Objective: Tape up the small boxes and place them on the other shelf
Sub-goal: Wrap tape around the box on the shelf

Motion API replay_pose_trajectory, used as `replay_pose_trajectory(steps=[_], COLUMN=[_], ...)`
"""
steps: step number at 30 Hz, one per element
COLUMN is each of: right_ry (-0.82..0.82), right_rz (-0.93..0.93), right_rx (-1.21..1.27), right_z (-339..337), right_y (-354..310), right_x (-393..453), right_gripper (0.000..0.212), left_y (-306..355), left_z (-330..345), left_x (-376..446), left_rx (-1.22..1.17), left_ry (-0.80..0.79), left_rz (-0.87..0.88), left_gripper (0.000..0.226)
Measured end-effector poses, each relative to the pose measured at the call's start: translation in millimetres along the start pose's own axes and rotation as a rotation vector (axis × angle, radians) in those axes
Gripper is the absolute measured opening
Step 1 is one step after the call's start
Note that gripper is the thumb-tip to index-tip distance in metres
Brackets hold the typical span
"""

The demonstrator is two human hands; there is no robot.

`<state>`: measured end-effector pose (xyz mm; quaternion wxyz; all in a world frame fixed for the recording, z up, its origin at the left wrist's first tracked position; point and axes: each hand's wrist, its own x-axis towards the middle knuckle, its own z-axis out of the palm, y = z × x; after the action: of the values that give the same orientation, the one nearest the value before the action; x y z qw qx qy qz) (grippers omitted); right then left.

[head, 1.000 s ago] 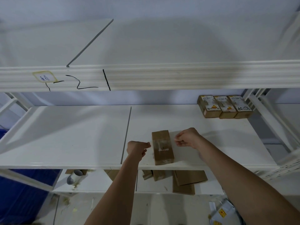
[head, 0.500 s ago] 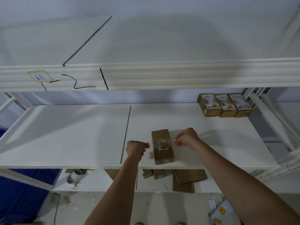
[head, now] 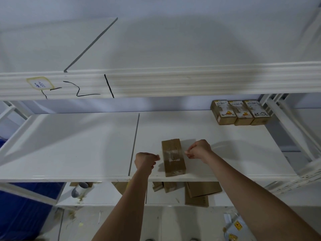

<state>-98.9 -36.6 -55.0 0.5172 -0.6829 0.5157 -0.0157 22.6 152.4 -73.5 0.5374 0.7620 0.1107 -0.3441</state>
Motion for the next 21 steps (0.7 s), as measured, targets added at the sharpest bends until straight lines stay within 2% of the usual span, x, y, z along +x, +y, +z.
replay_pose_trajectory(steps=[21], right_ry=[0.012], right_rz=[-0.047], right_rx=[0.089], right_z=[-3.0], right_y=[-2.2], right_x=[-0.6], right_gripper=[0.011], left_y=[8.3], left_z=[3.6], left_x=[-6.1], left_rx=[-0.037], left_ry=[0.035], left_rz=[0.062], left_gripper=[0.010])
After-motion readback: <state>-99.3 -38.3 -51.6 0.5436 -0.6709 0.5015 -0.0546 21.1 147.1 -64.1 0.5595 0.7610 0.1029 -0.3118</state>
